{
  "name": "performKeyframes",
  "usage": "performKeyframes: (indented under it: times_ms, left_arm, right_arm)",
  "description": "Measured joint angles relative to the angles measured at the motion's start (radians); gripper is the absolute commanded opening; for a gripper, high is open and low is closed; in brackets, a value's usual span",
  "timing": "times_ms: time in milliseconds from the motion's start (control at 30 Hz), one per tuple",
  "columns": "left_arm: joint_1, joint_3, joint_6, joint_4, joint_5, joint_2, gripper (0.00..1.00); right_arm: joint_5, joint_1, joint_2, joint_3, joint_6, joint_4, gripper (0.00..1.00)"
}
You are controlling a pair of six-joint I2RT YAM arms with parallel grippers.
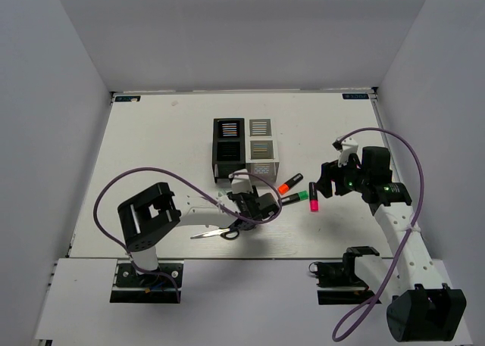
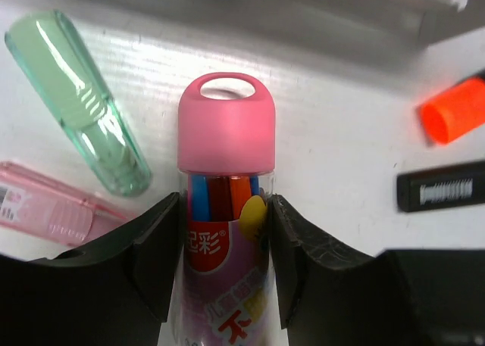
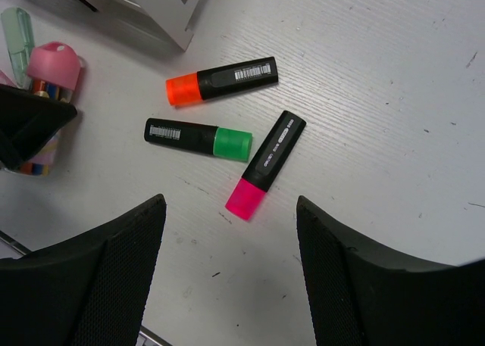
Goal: Sort the stationery into containers
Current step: Move the stationery to the corner of the board.
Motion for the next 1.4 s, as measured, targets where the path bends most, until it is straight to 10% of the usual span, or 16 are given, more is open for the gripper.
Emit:
performKeyframes:
  times_ms: [633,1400]
  left_arm:
    - [0.002,0.061,0.03,-0.241,0.242,-0.023,0.67]
    - [0.063,0.1,0.153,-0.264,0.448,-0.008,0.64]
  right_arm:
    - [0.0,0.0,-0.019,0.006,0.003,-0.004,0.72]
    - [0.004,0.0,-0.02,0.007,0.002,-0.004,0.72]
